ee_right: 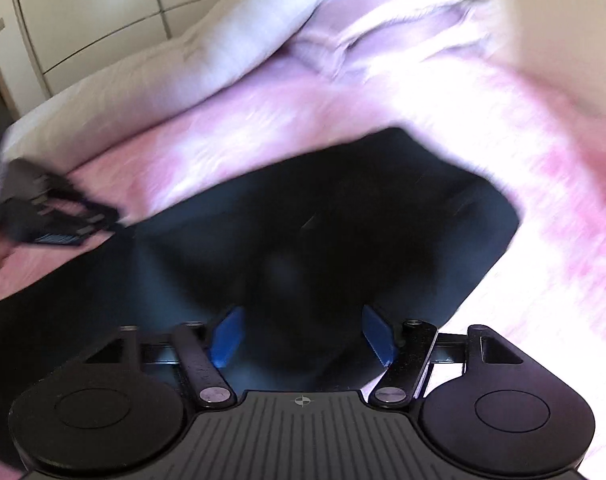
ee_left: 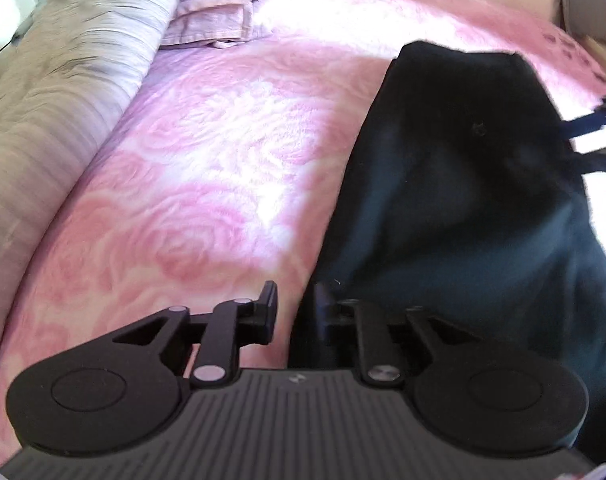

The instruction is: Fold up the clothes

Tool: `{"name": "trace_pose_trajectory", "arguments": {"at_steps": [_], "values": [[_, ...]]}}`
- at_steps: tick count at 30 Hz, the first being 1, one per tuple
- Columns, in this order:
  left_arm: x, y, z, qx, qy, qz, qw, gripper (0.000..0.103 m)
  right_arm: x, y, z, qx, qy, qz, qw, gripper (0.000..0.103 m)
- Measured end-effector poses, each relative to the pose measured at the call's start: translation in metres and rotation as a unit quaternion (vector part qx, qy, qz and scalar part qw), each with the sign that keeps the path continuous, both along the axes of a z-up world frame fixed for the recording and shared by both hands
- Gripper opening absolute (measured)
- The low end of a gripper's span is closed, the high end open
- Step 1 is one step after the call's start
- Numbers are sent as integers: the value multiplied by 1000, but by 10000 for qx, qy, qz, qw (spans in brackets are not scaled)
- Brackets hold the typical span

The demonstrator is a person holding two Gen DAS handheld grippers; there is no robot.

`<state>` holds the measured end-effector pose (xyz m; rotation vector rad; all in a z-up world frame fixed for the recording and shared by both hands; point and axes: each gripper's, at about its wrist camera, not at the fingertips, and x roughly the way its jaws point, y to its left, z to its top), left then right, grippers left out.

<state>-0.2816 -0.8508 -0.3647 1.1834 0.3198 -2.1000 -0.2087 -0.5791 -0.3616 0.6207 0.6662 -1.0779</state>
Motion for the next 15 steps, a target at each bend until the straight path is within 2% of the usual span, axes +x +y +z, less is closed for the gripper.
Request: {"name": "trace_pose_trajectory", "arguments": {"at_steps": [3, 7, 9, 12, 15], "values": [[6, 38, 8, 232, 148, -198, 9994, 15, -5, -25, -13, 158, 493, 27, 9987, 67], [24, 87, -15, 629, -319, -412, 9967, 16, -18, -43, -24, 92, 451, 76, 9989, 67], [43, 104, -26, 603, -561, -317, 9961, 16, -19, -38, -21, 77, 428, -66, 9990, 67], [77, 117, -24, 609, -779, 168, 9950, 16, -22, -23, -18, 177, 385, -402, 9983, 67], [123, 132, -22, 764, -1167, 876, 9863, 16, -22, -7, -15, 338, 527, -591, 9963, 68]]}}
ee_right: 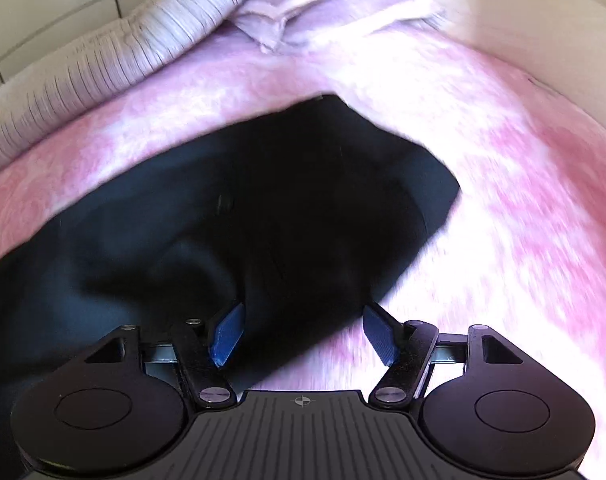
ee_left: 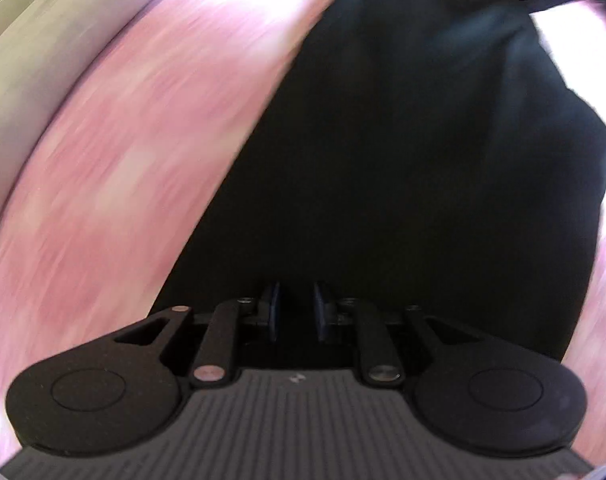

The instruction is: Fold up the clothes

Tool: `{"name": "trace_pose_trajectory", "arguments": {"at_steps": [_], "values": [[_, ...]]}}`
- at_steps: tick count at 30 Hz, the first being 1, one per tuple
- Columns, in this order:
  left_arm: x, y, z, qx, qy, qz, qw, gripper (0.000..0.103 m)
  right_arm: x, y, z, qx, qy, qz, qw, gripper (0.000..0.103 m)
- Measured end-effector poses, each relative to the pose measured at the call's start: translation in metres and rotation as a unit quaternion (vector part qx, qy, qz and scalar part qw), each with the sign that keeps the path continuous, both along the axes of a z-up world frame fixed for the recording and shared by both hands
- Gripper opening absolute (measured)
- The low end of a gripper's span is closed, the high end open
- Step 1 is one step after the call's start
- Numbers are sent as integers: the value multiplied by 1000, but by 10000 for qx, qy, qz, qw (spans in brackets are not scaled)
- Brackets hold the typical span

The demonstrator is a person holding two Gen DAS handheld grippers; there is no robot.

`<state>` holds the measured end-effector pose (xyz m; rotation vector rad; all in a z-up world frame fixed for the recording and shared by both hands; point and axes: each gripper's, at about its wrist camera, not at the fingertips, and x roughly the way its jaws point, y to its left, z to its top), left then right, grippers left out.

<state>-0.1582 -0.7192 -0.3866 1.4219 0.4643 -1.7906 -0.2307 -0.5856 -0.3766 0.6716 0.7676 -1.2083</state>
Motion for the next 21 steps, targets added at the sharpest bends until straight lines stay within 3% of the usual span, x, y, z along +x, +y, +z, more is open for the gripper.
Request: {"name": "trace_pose_trajectory", "arguments": {"at_steps": [3, 6, 9, 11, 15, 17, 21], "values": [[57, 28, -1, 118, -417, 732, 9964, 16, 4, 31, 10, 40, 19, -64, 10000, 68], [109, 61, 0, 238, -843, 1417, 9860, 16, 15, 67, 20, 63, 25, 109, 9999, 68], [159, 97, -4, 390, -1278, 2058, 9694, 16, 37, 104, 25, 235, -56, 513, 9984, 68], [198, 122, -8, 578, -1449, 2640, 9518, 16, 54, 127, 26, 387, -126, 810, 9959, 68], [253, 160, 2, 572, -1303, 3437, 9282, 17, 101, 167, 31, 484, -178, 1496, 9874, 68], [271, 173, 12, 369, -1119, 3600, 9255, 17, 132, 183, 36, 463, -202, 1984, 9788, 68], [296, 184, 21, -19, -616, 3556, 9326, 17, 200, 209, 45, 329, -220, 2864, 9573, 69]]}}
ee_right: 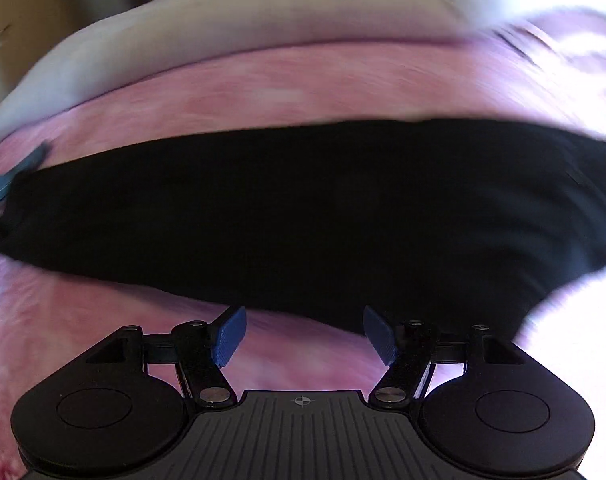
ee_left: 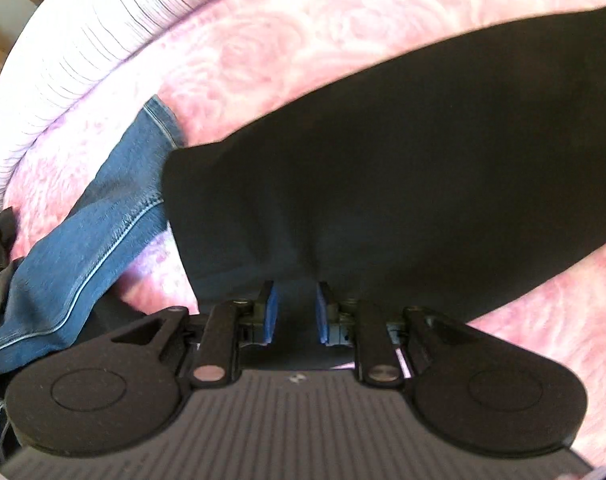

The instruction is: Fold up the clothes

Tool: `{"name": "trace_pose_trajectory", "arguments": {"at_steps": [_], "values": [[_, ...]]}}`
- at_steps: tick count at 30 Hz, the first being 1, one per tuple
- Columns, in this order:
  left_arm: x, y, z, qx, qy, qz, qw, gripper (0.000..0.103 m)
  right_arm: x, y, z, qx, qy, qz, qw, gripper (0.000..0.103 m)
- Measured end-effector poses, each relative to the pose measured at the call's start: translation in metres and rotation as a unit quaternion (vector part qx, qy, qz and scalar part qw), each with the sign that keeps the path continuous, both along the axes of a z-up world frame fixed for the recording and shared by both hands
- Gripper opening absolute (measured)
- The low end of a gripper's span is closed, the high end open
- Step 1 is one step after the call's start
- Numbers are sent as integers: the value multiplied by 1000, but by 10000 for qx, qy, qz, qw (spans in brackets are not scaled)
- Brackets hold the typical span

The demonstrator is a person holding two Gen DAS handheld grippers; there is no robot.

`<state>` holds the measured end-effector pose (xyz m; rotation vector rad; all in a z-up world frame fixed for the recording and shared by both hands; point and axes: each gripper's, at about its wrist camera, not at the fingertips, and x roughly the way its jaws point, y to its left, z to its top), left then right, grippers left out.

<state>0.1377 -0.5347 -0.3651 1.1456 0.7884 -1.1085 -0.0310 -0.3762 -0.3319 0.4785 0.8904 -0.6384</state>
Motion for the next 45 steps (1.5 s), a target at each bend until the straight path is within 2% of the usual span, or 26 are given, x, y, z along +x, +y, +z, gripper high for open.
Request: {"name": "trace_pose_trajectory", "arguments": {"at_steps": [4, 5, 6, 9, 12, 15, 19, 21, 23, 28, 29, 30, 31, 32, 33, 34, 38, 41, 42, 43, 45], "values": [[32, -1, -17, -136, 276, -154, 9994, 21, 66, 25, 7, -236, -15, 495, 9985, 69], [43, 2, -19, -221, 377, -153, 9989, 24, 79, 41, 6, -331, -9, 598, 9977, 69], [54, 5, -21, -305, 478, -153, 9983, 33, 97, 54, 7, -439, 15, 722, 9964, 69], [84, 11, -8, -633, 628, 74, 9960, 26, 147, 101, 8, -775, 117, 1214, 9895, 69], [108, 28, 17, -1156, 823, 422, 9890, 26, 197, 164, -2, -1048, 183, 2056, 9728, 69], [116, 51, 32, -1387, 840, 671, 9845, 26, 263, 214, -26, -1337, 230, 3009, 9439, 69], [116, 83, 31, -1257, 658, 534, 9884, 26, 321, 275, -59, -1894, 436, 4144, 8891, 69], [112, 98, 29, -1193, 523, 353, 9908, 26, 347, 291, -74, -2086, 586, 4441, 8694, 69], [109, 111, 27, -1183, 404, 181, 9920, 27, 362, 291, -88, -2259, 708, 4604, 8556, 68], [99, 128, 32, -1274, 298, -106, 9914, 29, 388, 300, -106, -2954, 687, 5095, 8053, 68], [99, 129, 32, -1263, 303, -111, 9915, 29, 393, 299, -107, -2995, 694, 5082, 8045, 66], [99, 130, 31, -1253, 308, -116, 9916, 29, 397, 298, -109, -3036, 702, 5069, 8037, 60], [99, 131, 31, -1242, 313, -122, 9917, 29, 401, 296, -110, -3076, 711, 5059, 8027, 48], [98, 130, 30, -1237, 335, -141, 9917, 29, 401, 296, -109, -3090, 727, 5081, 8007, 41], [97, 130, 29, -1231, 357, -160, 9916, 29, 401, 296, -108, -3105, 743, 5102, 7986, 15], [96, 130, 28, -1225, 379, -180, 9916, 29, 402, 296, -108, -3111, 750, 5116, 7974, 12], [83, 125, 25, -1173, 367, -387, 9917, 30, 401, 272, -76, -2681, 217, 4607, 8458, 9], [60, 113, 25, -1156, 362, -641, 9906, 30, 383, 239, -32, -2199, -403, 3903, 8931, 9], [51, 108, 26, -1166, 350, -754, 9897, 30, 374, 219, -16, -1913, -708, 3514, 9137, 9], [39, 103, 28, -1191, 308, -884, 9885, 30, 362, 199, 0, -1694, -1002, 3121, 9294, 9], [14, 91, 33, -1227, 234, -1100, 9861, 31, 332, 161, 30, -1311, -1568, 2307, 9513, 9]]}}
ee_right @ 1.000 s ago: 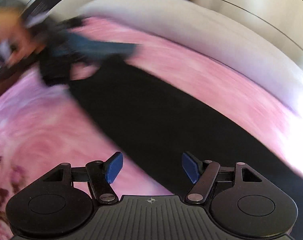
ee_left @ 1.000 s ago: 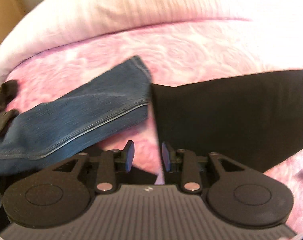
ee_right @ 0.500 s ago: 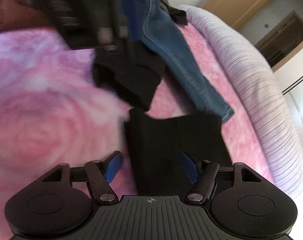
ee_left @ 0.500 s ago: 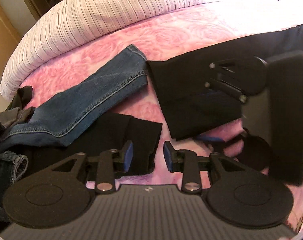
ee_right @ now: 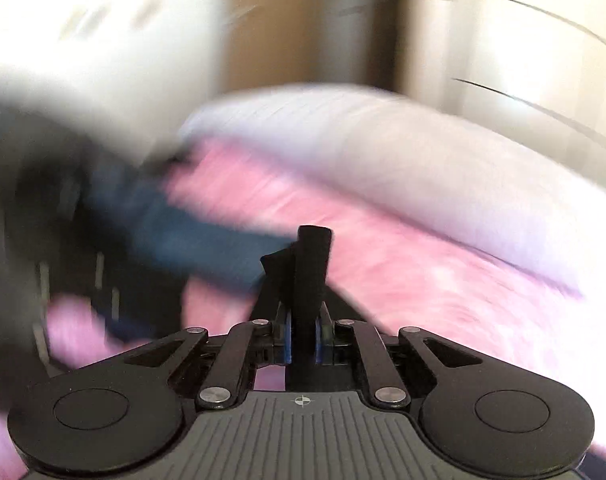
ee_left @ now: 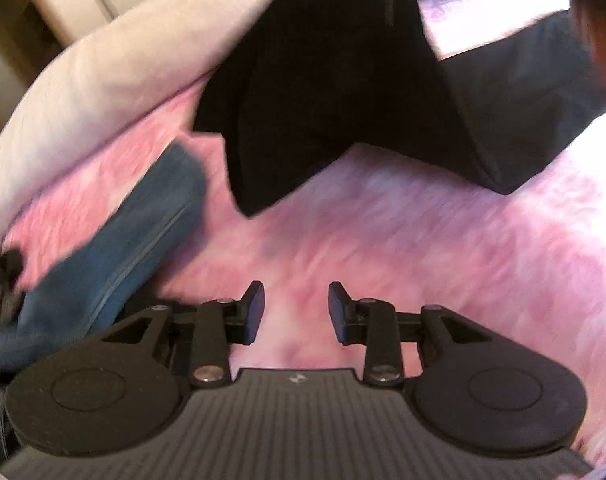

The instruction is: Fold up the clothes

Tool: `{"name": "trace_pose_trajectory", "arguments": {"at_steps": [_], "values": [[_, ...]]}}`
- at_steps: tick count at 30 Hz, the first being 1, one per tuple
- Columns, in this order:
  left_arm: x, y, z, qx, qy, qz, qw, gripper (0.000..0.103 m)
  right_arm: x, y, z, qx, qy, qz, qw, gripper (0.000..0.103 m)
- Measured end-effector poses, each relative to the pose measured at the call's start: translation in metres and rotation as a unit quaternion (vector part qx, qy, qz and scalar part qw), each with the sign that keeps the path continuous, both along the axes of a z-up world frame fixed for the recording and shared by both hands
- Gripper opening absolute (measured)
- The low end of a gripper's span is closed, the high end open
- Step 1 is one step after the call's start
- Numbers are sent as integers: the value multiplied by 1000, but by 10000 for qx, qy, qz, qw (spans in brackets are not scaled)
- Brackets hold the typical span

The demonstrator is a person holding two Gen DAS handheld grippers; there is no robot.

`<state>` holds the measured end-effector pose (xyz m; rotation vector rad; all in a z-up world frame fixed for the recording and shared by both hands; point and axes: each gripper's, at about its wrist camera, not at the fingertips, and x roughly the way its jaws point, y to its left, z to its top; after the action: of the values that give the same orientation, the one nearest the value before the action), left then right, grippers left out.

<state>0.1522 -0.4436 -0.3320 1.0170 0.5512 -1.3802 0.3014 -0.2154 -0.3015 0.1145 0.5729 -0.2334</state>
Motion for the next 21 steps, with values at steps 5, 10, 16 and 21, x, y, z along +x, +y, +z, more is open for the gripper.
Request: {"name": "trace_pose_trajectory", "arguments": {"at_steps": [5, 10, 16, 21], "values": [[-77, -39, 7, 24, 75, -310, 9995, 31, -151, -126, 35, 1200, -1371, -2632, 9474, 0], [-175, -86, -2, 76, -115, -1359, 9906, 45, -301, -229, -48, 2394, -1063, -4668, 8447, 0], [-187, -139, -24, 454, -395, -1301, 9897, 43, -325, -237, -72, 2689, -292, -3760, 8863, 3], [-150, -161, -23, 382, -619, -1154, 9907, 49, -282, -216, -85, 3179, -41, -2828, 9050, 34]]}}
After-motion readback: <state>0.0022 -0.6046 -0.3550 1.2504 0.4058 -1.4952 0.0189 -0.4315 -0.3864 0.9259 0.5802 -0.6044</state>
